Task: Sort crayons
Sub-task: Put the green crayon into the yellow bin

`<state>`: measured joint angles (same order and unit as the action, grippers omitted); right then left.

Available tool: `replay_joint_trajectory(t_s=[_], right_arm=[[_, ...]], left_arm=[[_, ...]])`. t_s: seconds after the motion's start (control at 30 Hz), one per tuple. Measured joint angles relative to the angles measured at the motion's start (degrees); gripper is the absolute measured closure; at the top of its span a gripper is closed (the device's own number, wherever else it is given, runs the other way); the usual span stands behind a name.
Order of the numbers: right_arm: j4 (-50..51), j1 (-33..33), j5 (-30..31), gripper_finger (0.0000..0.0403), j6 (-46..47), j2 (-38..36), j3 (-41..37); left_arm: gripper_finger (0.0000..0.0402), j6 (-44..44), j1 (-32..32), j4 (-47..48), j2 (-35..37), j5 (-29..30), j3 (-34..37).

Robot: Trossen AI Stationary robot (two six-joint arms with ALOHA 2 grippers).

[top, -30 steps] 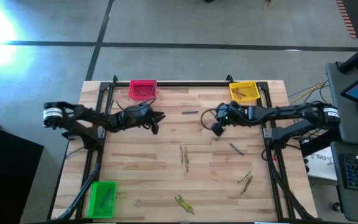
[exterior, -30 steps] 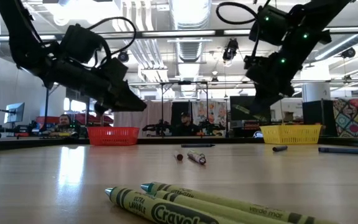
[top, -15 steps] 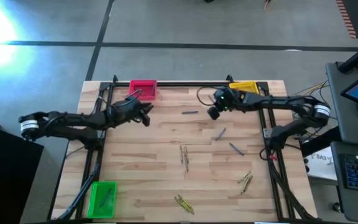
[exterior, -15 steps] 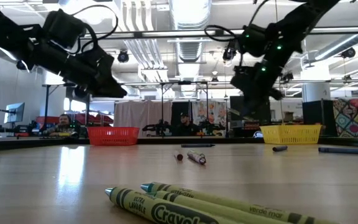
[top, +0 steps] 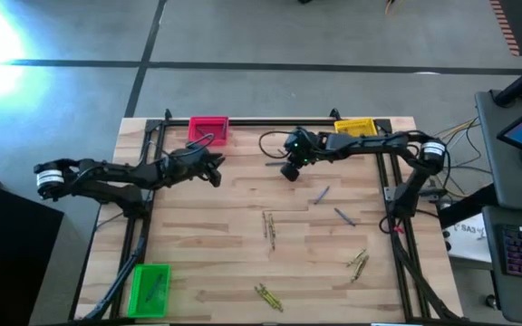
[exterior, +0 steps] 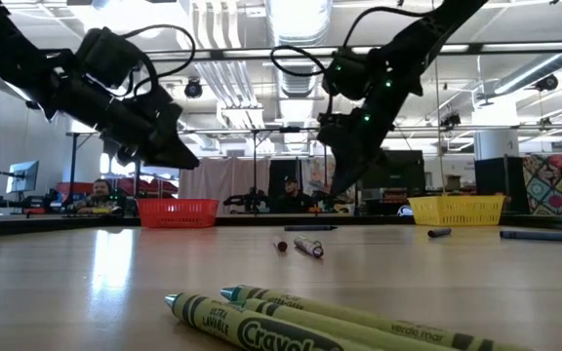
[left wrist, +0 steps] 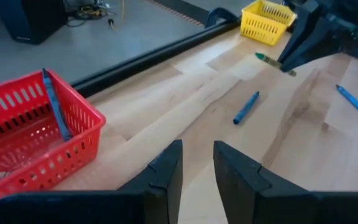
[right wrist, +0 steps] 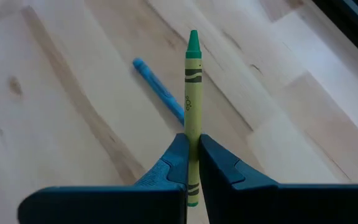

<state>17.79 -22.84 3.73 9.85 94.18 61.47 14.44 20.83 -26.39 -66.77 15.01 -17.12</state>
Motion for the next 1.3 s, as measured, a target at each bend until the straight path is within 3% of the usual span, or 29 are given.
replay_joint_trajectory(t_s=[0.27,0.5,0.83,1.07,1.17,1.3], right_arm=[[-1.5,0.1,-3.0,0.039,-0.6,-2.8,-2.9],[-13.0,1.9,-11.3,0.039,2.8,-6.5,-10.8],[-24.9,9.8,-11.1,0.039,0.9,-6.9,-13.2],[-34.3,13.7,-6.6,0.039,-0.3,-6.0,-15.7],[-42.2,14.2,-5.1,0.039,-0.5,-6.0,-18.7],[-50.3,14.2,-5.2,0.039,-0.5,-6.2,-21.8]], left_arm=[[0.0328,0.0,0.0,2.6,2.2,-0.7,0.0],[0.0328,0.2,-0.1,1.0,2.8,-1.5,0.2],[0.0328,1.6,-1.6,-31.6,-12.0,-16.0,3.8],[0.0328,2.0,-2.2,-51.3,-22.5,-24.4,3.7],[0.0328,2.2,-2.5,-57.7,-25.9,-24.8,3.5],[0.0328,2.4,-2.5,-58.3,-30.5,-24.7,1.1]])
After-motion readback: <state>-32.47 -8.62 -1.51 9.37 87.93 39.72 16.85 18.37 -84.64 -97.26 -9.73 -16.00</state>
